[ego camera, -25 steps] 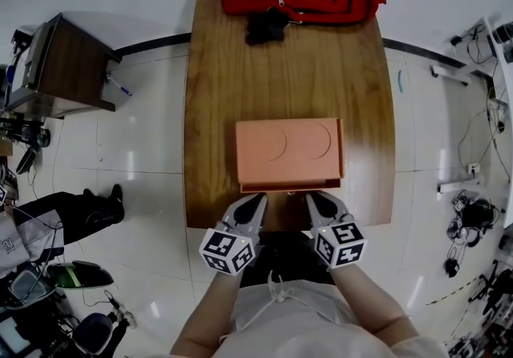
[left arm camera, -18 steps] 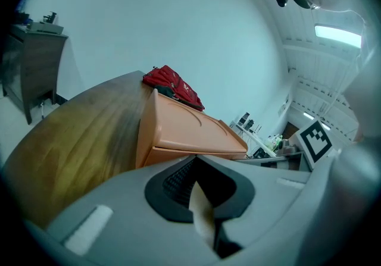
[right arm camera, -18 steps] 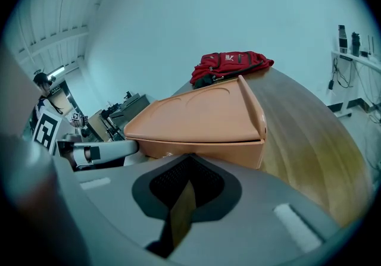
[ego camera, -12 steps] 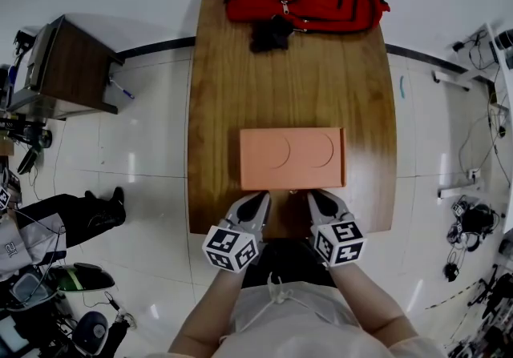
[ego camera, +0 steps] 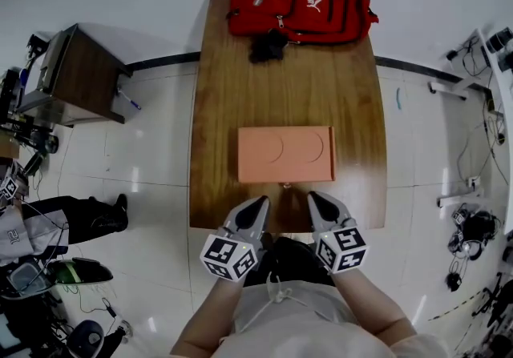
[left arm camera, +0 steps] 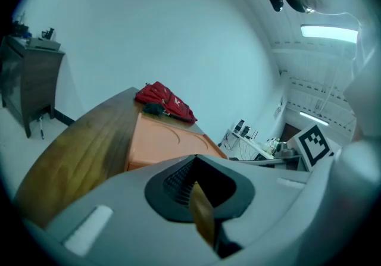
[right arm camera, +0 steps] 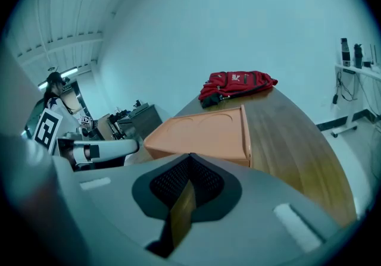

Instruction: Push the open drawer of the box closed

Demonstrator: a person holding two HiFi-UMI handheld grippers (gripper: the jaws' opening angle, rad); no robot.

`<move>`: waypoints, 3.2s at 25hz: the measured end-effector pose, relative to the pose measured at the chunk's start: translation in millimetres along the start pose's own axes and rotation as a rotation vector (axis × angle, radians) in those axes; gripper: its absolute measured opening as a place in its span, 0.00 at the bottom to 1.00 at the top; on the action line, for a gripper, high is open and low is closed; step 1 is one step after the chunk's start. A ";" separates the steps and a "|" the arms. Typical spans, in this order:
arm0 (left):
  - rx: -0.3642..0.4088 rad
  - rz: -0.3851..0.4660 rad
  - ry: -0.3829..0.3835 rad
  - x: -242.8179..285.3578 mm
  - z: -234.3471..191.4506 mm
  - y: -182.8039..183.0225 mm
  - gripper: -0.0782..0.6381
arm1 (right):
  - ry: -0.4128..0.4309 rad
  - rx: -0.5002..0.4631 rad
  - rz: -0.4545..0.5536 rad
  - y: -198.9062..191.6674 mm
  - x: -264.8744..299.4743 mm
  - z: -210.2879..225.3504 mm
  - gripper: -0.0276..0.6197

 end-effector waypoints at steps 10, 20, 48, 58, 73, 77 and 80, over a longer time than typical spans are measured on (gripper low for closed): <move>0.313 0.211 0.008 -81.4 85.0 58.7 0.12 | -0.009 -0.266 0.246 35.8 -96.1 -56.3 0.05; 0.379 0.271 -0.013 -159.7 124.6 27.1 0.12 | -0.042 -0.329 0.307 0.1 -162.4 -109.9 0.05; 0.423 0.235 -0.125 -368.3 236.6 -164.5 0.12 | -0.103 -0.304 0.377 -202.7 -332.4 -279.1 0.05; 0.430 0.306 -0.095 -364.9 275.5 -154.7 0.12 | -0.067 -0.376 0.411 -199.7 -364.3 -266.6 0.05; 0.465 0.301 -0.110 -356.3 292.7 -146.2 0.12 | -0.049 -0.414 0.447 -185.1 -372.8 -253.3 0.05; 0.462 0.308 -0.114 -355.7 290.5 -139.4 0.12 | -0.049 -0.422 0.461 -178.1 -372.7 -255.0 0.05; 0.457 0.311 -0.126 -355.1 290.1 -135.7 0.12 | -0.049 -0.431 0.467 -174.3 -371.5 -256.6 0.05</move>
Point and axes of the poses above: the fingertips, and each gripper's own axes: x forward along the fingers, z to its right, y out of its top, the point moved 2 cm from there along -x, backward along the fingers, and after that the axes turned 9 degrees about -z, right-handed, at the moved point
